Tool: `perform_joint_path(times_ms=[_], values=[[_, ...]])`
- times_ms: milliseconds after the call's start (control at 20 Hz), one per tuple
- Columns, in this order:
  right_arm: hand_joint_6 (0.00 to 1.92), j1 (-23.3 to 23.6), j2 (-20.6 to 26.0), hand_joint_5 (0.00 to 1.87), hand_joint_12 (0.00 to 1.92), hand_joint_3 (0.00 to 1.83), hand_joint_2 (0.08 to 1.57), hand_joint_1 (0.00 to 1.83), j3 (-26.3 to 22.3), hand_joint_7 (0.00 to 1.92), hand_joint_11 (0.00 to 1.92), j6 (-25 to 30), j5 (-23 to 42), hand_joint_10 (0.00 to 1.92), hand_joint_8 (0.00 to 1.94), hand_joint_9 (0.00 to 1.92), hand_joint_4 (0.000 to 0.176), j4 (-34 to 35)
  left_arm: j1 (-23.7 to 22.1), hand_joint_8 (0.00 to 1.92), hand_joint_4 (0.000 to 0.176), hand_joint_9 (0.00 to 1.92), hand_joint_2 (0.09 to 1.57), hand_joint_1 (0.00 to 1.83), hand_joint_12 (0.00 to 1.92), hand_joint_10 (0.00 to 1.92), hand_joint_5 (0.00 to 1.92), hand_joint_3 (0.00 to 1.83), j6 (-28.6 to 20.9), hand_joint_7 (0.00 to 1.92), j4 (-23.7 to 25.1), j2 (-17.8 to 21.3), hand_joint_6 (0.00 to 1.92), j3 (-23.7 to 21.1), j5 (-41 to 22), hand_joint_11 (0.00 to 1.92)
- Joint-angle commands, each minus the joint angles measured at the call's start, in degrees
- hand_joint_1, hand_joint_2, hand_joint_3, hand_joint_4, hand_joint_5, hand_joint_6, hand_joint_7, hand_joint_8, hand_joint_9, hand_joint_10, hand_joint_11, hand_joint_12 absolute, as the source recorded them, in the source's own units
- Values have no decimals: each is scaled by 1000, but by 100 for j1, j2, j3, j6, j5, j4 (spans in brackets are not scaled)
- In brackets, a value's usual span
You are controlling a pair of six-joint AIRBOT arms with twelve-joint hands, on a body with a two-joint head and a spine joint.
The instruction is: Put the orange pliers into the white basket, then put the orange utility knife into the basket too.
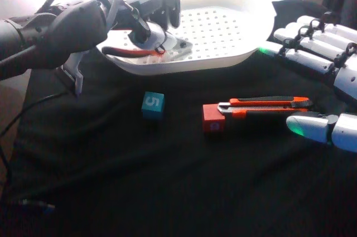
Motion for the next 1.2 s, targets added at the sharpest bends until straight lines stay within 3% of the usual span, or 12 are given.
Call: perform_joint_path(times_ms=[0, 150, 250, 350, 400, 450, 600, 750, 950, 1050, 1100, 1150], values=[[0, 60, -6, 0, 0, 0, 1295, 246, 8, 0, 0, 21, 647, 0, 0, 0, 70, -41, -62, 19, 149, 14, 1183, 655, 152, 57, 23, 0, -25, 24, 98, 48, 36, -64, -736, 0], [0, 61, -44, 0, 0, 0, 1293, 277, 39, 0, 0, 62, 564, 0, 0, 0, 89, -48, -53, 0, 167, 0, 1159, 404, 0, 0, 0, 0, -24, 0, 292, 299, 0, -407, -1094, 0], [0, 69, -93, 0, 0, 0, 1281, 356, 76, 0, 0, 93, 447, 0, 0, 0, 74, -76, 80, 0, 78, 0, 1236, 382, 0, 0, 0, 21, -26, 0, 470, 716, 0, -923, -1639, 0], [0, 139, -196, 0, 0, 0, 1277, 332, 154, 0, 0, 99, 239, 0, 0, 0, 80, -85, 459, 0, 63, 0, 1298, 404, 0, 0, 7, 29, -199, 0, 610, 1313, 2, -1585, -2463, 0], [0, 182, -249, 0, 0, 0, 1278, 339, 193, 0, 0, 99, 150, 0, 0, 0, 64, -100, 682, 0, 108, 0, 1364, 351, 0, 0, 6, 44, -306, 0, 655, 1571, 2, -1821, -2813, 0], [0, 225, -307, 0, 0, 0, 1273, 370, 236, 0, 0, 99, 52, 0, 0, 0, 72, -106, 957, 20, 78, 51, 1408, 399, 1, 21, 94, 38, -447, 64, 721, 1855, 35, -2133, -3246, 4], [0, 377, -544, 0, 13, 0, 1266, 431, 438, 0, 27, 98, -281, 7, 0, 18, 6, -103, 1892, 40, 0, 238, 1424, 716, 982, 83, 286, 0, -613, 262, 779, 2591, 48, -2995, -4584, 0], [0, 509, -830, 0, 26, 0, 1267, 431, 676, 0, 32, 98, -574, 9, 0, 29, 0, -49, 2682, 42, 20, 95, 1463, 603, 1316, 550, 256, 0, -949, 332, 678, 2835, 96, -3437, -5673, 0], [33, 532, -1076, 147, 843, 0, 1316, 476, 913, 234, 0, 95, -912, 75, 42, 221, 0, 76, 3031, 4, 0, 1, 1476, 516, 1045, 641, 181, 1, -1114, 286, 571, 2852, 144, -3566, -6078, 0], [489, 532, -1106, 424, 1635, 0, 1324, 683, 971, 508, 66, 69, -1001, 1125, 793, 330, 0, 132, 3092, 1, 0, 0, 1497, 491, 972, 562, 142, 4, -1116, 260, 571, 2871, 178, -3620, -6177, 0], [1507, 532, -1128, 425, 1804, 6, 1385, 948, 999, 580, 243, -28, -1022, 1566, 1526, 454, 0, 226, 3120, 2, 4, 11, 1491, 491, 937, 545, 114, 2, -1118, 264, 571, 2873, 250, -3633, -6206, 0], [1838, 533, -1145, 562, 1898, 0, 1336, 1005, 1012, 729, 625, -145, -1025, 1850, 1858, 757, 0, 327, 3128, 2, 1, 24, 1485, 484, 892, 516, 100, 1, -1125, 266, 571, 2872, 287, -3637, -6223, 0]])
